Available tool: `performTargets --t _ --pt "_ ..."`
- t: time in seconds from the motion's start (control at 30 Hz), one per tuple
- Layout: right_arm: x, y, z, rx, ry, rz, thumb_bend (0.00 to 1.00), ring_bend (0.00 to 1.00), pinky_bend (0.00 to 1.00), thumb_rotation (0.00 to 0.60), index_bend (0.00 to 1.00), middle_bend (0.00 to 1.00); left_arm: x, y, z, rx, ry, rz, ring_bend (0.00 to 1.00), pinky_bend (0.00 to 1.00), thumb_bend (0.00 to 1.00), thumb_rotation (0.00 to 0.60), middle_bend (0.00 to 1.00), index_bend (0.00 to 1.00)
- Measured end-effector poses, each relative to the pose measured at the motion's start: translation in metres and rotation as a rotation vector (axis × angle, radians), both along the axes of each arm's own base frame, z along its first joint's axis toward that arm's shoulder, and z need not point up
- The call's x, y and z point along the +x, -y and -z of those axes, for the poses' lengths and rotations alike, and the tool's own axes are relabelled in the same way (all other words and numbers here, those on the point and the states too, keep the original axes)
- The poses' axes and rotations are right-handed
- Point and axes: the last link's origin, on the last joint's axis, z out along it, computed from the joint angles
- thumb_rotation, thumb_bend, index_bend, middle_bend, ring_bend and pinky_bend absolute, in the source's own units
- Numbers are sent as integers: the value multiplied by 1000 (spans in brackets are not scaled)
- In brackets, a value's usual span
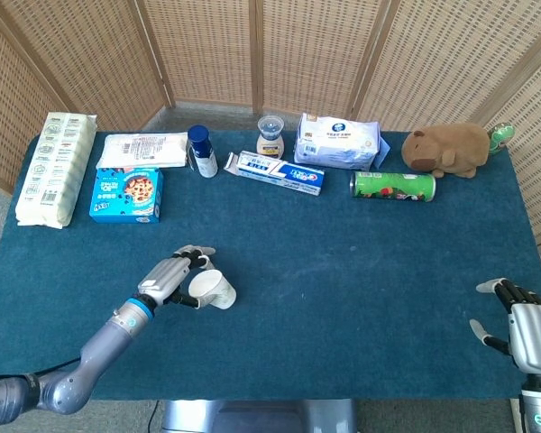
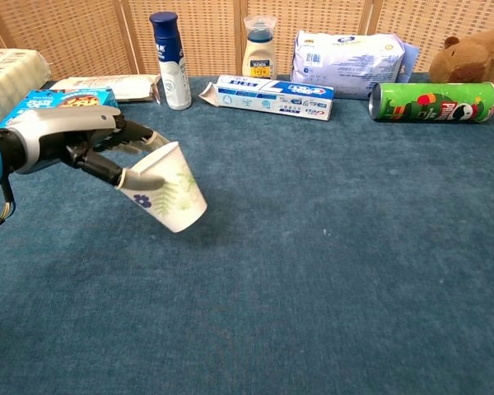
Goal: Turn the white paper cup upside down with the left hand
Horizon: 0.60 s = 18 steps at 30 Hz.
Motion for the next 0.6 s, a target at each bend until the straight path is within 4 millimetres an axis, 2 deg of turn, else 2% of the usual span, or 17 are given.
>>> performTargets --t 0.13,0.3,0.37,0.53,0.6 --pt "0 -1 0 1 6 -6 249 413 433 600 372 363 -2 -8 3 -90 106 -98 0 8 257 372 116 381" --pt "-1 0 -2 -10 18 -12 249 413 433 600 372 363 -6 -22 6 -117 91 -93 0 0 247 372 117 355" --pt "-2 -1 -2 -11 22 -11 249 413 433 600 372 363 -6 -28 5 -87 66 -64 0 0 236 375 117 313" --pt "-3 0 -2 -15 34 -12 249 414 433 600 373 363 -5 -37 6 -40 -32 25 0 0 175 373 67 72" --pt "-3 0 -3 -18 38 -11 249 414 433 600 373 363 -3 -40 5 -26 -70 57 0 0 161 373 45 33"
